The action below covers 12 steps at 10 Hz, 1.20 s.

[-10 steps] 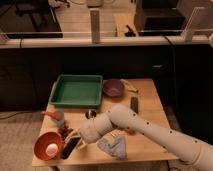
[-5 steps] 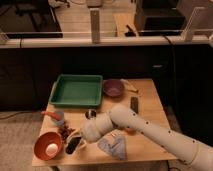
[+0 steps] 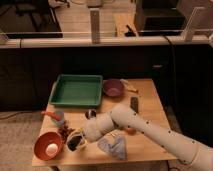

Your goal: Place brush in paper cup

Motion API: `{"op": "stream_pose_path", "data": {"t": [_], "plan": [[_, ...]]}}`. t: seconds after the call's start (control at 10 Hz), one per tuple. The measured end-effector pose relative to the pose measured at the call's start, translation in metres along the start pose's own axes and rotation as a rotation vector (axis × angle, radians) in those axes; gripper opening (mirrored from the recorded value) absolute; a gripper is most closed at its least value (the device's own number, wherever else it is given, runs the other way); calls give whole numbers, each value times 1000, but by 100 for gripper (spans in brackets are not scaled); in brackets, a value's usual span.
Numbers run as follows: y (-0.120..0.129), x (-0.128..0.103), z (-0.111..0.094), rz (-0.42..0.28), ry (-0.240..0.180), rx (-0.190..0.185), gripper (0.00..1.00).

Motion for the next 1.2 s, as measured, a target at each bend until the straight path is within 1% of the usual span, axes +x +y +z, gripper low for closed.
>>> {"op": "stream_pose_path", "data": {"t": [0.1,0.4,0.7,0.9,1.2], "plan": [[-1,1,-3,9,4,-2,80],[-11,6,-10,27,17,-16,80],[-31,20,-22,46,38,-43,80],[-43,27,-24,50,54,-73,80],[-50,30,-26,56,69,-114,80]]}}
